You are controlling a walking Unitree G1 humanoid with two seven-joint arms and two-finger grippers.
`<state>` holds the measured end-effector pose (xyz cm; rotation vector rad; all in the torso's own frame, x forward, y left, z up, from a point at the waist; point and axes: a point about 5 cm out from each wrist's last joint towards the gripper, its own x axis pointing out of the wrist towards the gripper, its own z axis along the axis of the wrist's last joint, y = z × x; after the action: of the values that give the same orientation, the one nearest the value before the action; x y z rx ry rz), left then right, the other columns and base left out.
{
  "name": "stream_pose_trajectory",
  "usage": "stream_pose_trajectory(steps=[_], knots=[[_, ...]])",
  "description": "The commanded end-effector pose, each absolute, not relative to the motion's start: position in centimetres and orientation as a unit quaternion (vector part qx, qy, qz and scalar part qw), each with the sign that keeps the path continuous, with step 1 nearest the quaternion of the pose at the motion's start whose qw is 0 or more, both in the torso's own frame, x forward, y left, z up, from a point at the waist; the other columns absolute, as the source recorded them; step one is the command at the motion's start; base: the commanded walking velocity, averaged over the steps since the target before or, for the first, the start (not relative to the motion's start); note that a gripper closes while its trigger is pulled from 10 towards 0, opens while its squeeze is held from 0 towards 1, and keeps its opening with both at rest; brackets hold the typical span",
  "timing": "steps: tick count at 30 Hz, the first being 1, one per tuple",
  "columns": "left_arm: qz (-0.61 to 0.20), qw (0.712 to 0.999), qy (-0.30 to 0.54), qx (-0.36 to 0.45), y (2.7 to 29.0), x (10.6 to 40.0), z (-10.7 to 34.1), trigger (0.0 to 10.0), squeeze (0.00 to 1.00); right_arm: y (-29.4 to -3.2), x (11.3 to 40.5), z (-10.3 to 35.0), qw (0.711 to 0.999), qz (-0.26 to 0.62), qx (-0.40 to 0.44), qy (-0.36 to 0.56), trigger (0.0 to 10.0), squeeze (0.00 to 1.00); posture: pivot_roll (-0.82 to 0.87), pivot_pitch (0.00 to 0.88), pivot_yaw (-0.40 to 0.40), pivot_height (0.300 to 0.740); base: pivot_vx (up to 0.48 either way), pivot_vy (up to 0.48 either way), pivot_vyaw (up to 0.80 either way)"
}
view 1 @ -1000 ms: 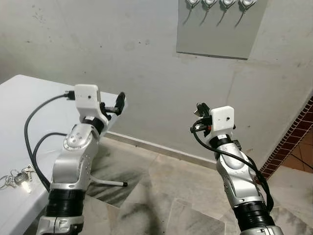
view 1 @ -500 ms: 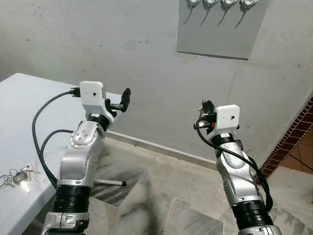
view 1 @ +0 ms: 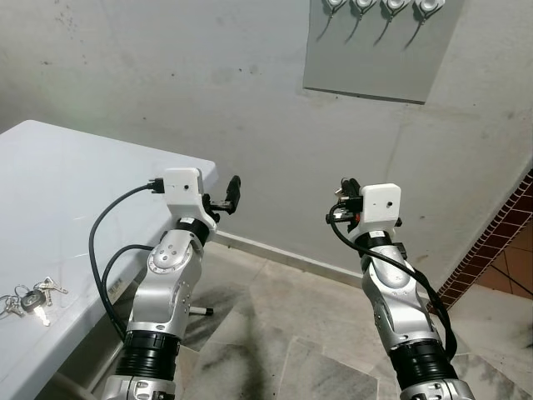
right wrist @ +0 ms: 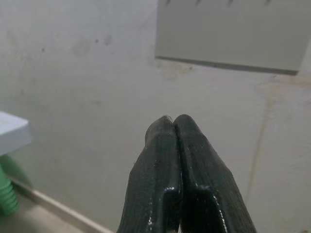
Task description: Hang keys on a hook
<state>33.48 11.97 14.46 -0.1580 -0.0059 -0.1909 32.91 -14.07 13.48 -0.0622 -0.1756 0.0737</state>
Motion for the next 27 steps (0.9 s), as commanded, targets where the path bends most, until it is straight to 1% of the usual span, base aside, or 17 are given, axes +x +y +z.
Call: stream_pose_trajectory(steps=[1, 6, 9, 15, 16, 21, 23, 27], knots=[[-0.098, 0.993, -0.017, -0.071, 12.3, 34.1, 15.2, 10.0, 0.00, -14.1, 32.6, 13.8, 0.994, 0.030, -0.031, -0.098, 10.0, 0.00, -0.03, 0.000, 0.077, 0.740, 0.000, 0.000, 0.00], [-0.107, 0.992, -0.013, -0.062, 12.2, 34.8, 15.1, 10.0, 0.00, -14.5, 32.1, 13.8, 0.994, 0.016, -0.034, -0.099, 10.0, 0.00, -0.11, 0.000, 0.103, 0.740, 0.000, 0.000, 0.00], [-0.112, 0.992, -0.010, -0.057, 12.0, 34.9, 15.0, 10.0, 0.00, -14.6, 32.0, 13.9, 0.994, 0.012, -0.033, -0.100, 10.0, 0.00, -0.13, 0.000, 0.107, 0.740, 0.000, 0.000, 0.00], [-0.148, 0.987, -0.009, -0.065, 10.8, 35.4, 15.2, 10.0, 0.00, -15.5, 31.8, 14.6, 0.994, 0.002, -0.044, -0.100, 10.0, 0.00, -0.15, 0.000, 0.088, 0.740, 0.000, 0.000, 0.00], [-0.150, 0.986, -0.012, -0.066, 10.8, 35.6, 15.3, 10.0, 0.00, -15.5, 31.9, 14.9, 0.994, 0.004, -0.048, -0.101, 10.0, 0.00, -0.16, 0.000, 0.074, 0.740, 0.000, 0.000, 0.00], [-0.147, 0.987, -0.014, -0.061, 11.1, 36.0, 15.4, 10.0, 0.00, -15.6, 32.0, 15.3, 0.994, 0.003, -0.048, -0.102, 10.0, 0.00, -0.16, 0.000, 0.058, 0.740, 0.000, 0.000, 0.00], [-0.137, 0.988, -0.016, -0.064, 11.6, 36.5, 15.5, 10.0, 0.00, -15.5, 32.1, 15.3, 0.994, 0.004, -0.045, -0.099, 10.0, 0.00, -0.16, 0.000, 0.064, 0.740, 0.000, 0.000, 0.00], [-0.131, 0.989, -0.015, -0.067, 11.7, 36.6, 15.5, 10.0, 0.00, -15.3, 32.2, 14.9, 0.995, 0.009, -0.037, -0.091, 10.0, 0.00, -0.15, 0.000, 0.068, 0.740, 0.000, 0.000, 0.00]])
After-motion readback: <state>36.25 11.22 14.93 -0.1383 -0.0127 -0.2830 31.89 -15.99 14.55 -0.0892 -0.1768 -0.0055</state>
